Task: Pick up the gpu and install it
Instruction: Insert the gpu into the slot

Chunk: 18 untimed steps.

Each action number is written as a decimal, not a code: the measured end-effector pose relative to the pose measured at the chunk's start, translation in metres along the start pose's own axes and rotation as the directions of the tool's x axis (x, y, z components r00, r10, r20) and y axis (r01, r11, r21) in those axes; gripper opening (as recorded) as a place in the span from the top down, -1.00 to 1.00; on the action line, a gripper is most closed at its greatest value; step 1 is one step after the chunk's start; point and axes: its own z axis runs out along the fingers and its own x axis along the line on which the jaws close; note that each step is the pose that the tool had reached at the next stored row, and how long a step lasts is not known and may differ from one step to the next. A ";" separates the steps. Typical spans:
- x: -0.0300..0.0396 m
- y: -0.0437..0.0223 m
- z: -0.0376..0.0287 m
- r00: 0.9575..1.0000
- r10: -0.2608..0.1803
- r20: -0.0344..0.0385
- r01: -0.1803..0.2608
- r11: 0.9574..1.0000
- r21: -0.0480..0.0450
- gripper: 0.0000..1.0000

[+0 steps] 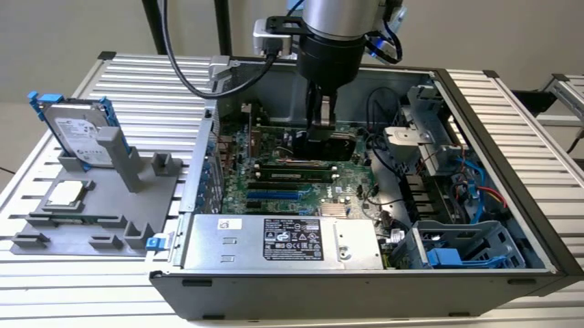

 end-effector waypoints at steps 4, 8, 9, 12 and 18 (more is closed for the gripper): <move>-0.0001 -0.0001 0.0043 1.000 0.000 -0.001 0.000 1.000 0.001 1.00; 0.0000 -0.0001 0.0051 1.000 0.000 -0.001 0.000 1.000 0.001 1.00; 0.0001 0.0000 0.0055 1.000 0.000 0.000 0.000 1.000 0.000 1.00; 0.0002 -0.0001 0.0069 1.000 0.000 -0.001 0.000 1.000 0.000 1.00; 0.0011 0.0009 0.0137 1.000 0.000 0.000 0.000 1.000 0.001 1.00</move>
